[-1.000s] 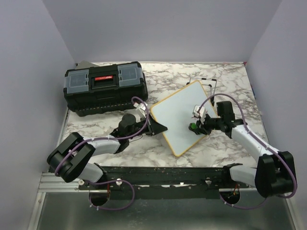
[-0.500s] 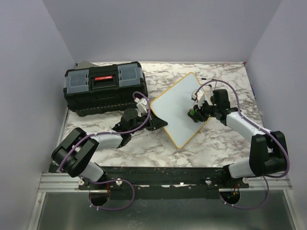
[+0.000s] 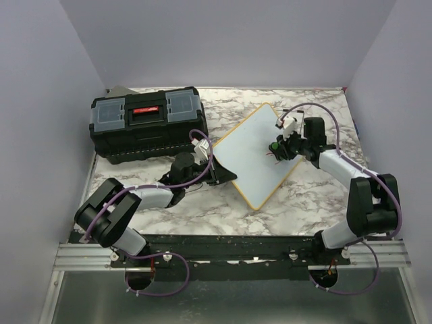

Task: Erase the whiteboard
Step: Erase the whiteboard at the center of the board.

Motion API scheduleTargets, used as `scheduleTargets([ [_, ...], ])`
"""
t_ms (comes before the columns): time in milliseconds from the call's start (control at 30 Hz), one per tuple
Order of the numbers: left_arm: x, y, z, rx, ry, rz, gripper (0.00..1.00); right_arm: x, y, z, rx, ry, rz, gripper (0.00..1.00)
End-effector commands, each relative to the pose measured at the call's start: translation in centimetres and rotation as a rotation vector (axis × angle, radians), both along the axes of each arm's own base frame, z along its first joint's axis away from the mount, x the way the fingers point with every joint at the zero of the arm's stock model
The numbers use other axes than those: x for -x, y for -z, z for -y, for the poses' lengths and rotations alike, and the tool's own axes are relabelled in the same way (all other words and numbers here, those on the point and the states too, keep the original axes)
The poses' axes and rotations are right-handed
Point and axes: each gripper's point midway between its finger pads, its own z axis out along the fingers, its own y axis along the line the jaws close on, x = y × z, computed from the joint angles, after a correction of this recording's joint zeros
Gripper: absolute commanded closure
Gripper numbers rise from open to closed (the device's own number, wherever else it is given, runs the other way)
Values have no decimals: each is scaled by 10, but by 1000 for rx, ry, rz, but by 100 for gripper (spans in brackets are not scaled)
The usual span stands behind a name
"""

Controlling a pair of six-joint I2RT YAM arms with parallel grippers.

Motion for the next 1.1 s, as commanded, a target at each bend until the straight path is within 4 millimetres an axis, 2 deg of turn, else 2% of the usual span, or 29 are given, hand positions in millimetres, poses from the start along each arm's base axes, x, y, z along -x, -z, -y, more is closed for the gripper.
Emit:
scheduleTargets([
  [0, 25, -36, 16, 94, 175, 102, 100, 47, 4, -59, -92, -267, -118, 99],
  [67, 25, -36, 16, 95, 175, 102, 100, 62, 3, -71, -100, -315, -139, 99],
  [167, 25, -34, 16, 94, 177, 101, 100, 55, 1, -66, -86, -242, -132, 99],
  [233, 26, -35, 16, 99, 179, 102, 100, 35, 5, -49, -44, -123, -115, 99],
  [333, 27, -35, 15, 102, 180, 102, 100, 10, 10, -17, -71, 16, -141, 99],
  [433, 27, -35, 14, 103, 177, 105, 100, -7, 17, 7, -71, 84, -161, 99],
  [500, 28, -34, 14, 103, 175, 105, 100, -12, 22, 15, -50, 99, -161, 99],
  [633, 26, -34, 14, 106, 167, 106, 100, -1, 28, 5, -76, 29, -184, 99],
  [800, 25, -34, 14, 108, 162, 107, 100, 39, 24, -28, -105, -126, -195, 99],
  [900, 25, -34, 15, 112, 164, 104, 100, 59, 15, -47, -133, -200, -193, 99],
  [967, 25, -33, 15, 113, 163, 99, 100, 60, 11, -47, -141, -197, -190, 99],
  [1067, 26, -33, 16, 115, 169, 96, 100, 41, 10, -34, -104, -72, -174, 99],
])
